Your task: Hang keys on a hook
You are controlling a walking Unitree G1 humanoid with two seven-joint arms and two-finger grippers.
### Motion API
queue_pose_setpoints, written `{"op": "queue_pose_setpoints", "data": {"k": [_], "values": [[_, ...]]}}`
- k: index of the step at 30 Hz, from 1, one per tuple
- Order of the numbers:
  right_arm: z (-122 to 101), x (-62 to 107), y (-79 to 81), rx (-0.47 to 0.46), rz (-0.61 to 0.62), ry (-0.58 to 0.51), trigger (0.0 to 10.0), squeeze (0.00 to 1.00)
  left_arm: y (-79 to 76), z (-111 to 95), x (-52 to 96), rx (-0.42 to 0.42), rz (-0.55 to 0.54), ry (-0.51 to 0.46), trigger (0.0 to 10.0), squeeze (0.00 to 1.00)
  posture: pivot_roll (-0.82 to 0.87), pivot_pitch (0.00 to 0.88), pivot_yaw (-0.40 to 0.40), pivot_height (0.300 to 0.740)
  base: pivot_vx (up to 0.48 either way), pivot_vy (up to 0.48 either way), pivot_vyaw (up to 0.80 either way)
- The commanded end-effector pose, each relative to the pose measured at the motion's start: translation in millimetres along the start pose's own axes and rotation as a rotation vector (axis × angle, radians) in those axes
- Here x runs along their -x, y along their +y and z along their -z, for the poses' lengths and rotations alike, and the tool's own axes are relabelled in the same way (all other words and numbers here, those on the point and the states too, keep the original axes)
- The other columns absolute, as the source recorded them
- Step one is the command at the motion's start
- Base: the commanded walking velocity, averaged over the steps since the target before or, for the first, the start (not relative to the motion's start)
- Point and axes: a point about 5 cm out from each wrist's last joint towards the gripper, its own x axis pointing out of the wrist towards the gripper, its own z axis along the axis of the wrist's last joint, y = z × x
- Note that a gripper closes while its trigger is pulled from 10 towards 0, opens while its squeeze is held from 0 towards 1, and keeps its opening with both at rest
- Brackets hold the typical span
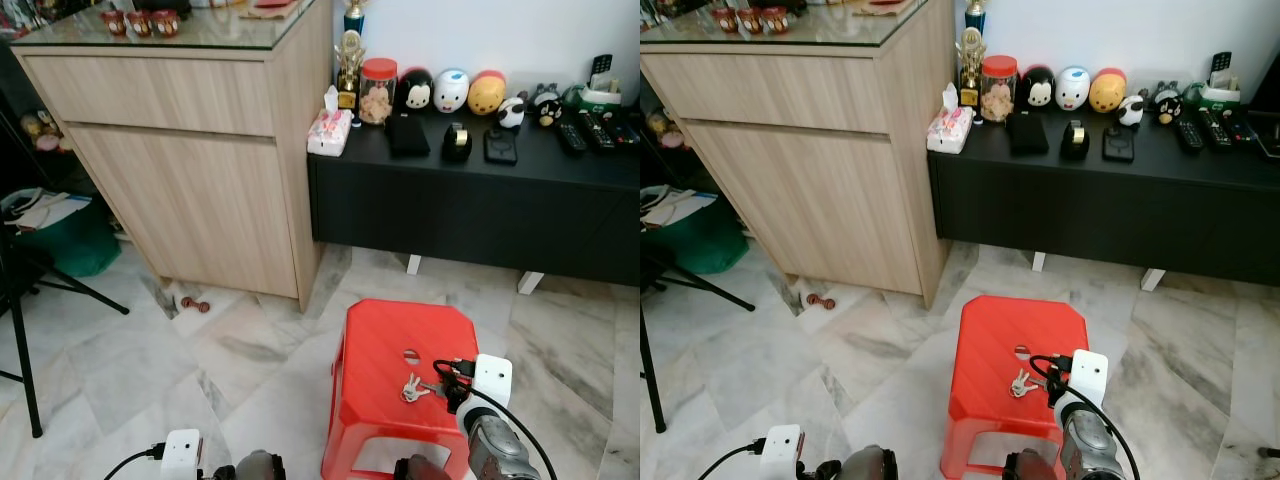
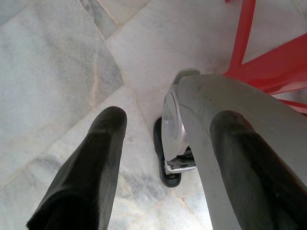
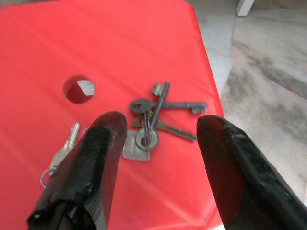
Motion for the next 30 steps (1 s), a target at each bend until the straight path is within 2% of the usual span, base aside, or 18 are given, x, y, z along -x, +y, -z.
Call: {"op": "queue_pose_setpoints", "data": {"k": [1, 11, 17, 22, 28, 30], "values": [[-5.7, -1.6, 2.9, 0.016, -0.017, -0.016, 10.0, 0.0, 1.1, 12.5, 3.2, -0.005, 0.002, 0.036, 10.0, 0.0, 0.04, 0.092, 0.012, 0.616, 0.0, 0.0, 0.0], [-24.2, -6.5, 9.3, 0.019, -0.058, -0.061, 10.0, 0.0, 3.1, 24.7, 7.9, -0.001, 0.001, 0.049, 10.0, 0.0, 0.05, 0.13, 0.006, 0.616, 0.0, 0.0, 0.0], [-26.5, -7.1, 10.9, 0.008, -0.078, -0.066, 10.0, 0.0, 5.3, 32.4, 11.4, -0.002, 0.002, 0.056, 10.0, 0.0, 0.06, 0.155, 0.008, 0.616, 0.0, 0.0, 0.0], [-30.1, -7.8, 19.3, 0.015, -0.125, -0.074, 10.0, 0.0, 8.5, 41.4, 16.6, -0.009, 0.001, 0.054, 10.0, 0.0, 0.07, 0.185, 0.009, 0.616, 0.0, 0.0, 0.0], [-28.5, -7.4, 23.6, 0.023, -0.141, -0.069, 10.0, 0.0, 11.2, 48.9, 22.3, -0.002, -0.023, 0.017, 10.0, 0.0, 0.08, 0.217, 0.005, 0.616, 0.0, 0.0, 0.0], [-27.3, -7.5, 22.7, 0.013, -0.132, -0.059, 10.0, 0.0, 11.9, 50.0, 25.1, -0.011, -0.033, -0.022, 10.0, 0.0, 0.08, 0.225, 0.004, 0.616, 0.0, 0.0, 0.0]]}}
